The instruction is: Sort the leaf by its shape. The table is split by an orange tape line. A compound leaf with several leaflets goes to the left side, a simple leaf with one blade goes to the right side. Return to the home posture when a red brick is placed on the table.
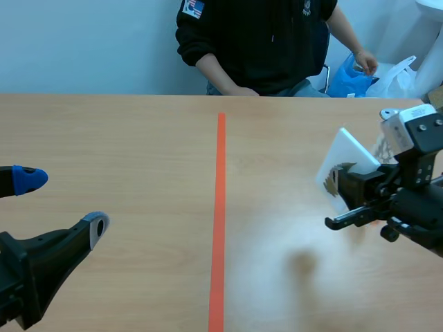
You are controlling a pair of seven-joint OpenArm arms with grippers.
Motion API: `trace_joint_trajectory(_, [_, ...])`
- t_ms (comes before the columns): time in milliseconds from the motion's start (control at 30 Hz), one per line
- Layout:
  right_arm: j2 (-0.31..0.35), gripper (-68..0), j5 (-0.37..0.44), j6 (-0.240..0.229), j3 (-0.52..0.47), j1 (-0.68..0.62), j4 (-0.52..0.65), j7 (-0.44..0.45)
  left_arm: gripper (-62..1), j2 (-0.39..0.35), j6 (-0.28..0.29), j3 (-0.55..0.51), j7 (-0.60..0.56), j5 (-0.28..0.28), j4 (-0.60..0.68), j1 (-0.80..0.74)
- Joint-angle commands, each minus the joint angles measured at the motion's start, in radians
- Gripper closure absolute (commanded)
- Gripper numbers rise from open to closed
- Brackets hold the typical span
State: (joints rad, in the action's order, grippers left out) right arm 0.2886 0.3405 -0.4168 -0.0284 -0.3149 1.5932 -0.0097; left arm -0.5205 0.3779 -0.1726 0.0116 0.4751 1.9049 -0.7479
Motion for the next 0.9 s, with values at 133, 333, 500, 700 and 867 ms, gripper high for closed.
trace_joint_trajectory(133, [0.005, -1.3, 0.009, 0.005, -0.064, 0.013, -0.008, 0.016, -62.3, 0.004, 0.003, 0.002, -0.014, 0.007, 0.021, 0.003])
trace_joint_trajectory(333, [0.005, -1.3, 0.008, 0.01, -0.089, 0.013, -0.024, 0.019, -62.3, 0.004, 0.003, 0.002, -0.014, 0.007, 0.021, 0.003])
trace_joint_trajectory(500, [0.005, -1.3, 0.009, 0.013, -0.089, 0.013, -0.078, 0.019, -62.3, 0.004, 0.003, 0.002, -0.014, 0.007, 0.021, 0.003])
trace_joint_trajectory(700, [0.005, -1.3, 0.012, 0.013, -0.089, 0.01, -0.123, 0.018, -62.3, 0.004, 0.003, 0.002, -0.014, 0.007, 0.021, 0.003])
trace_joint_trajectory(867, [0.005, -1.3, 0.011, 0.068, -0.089, 0.01, -0.132, 0.019, -62.3, 0.004, 0.003, 0.002, -0.014, 0.007, 0.021, 0.003])
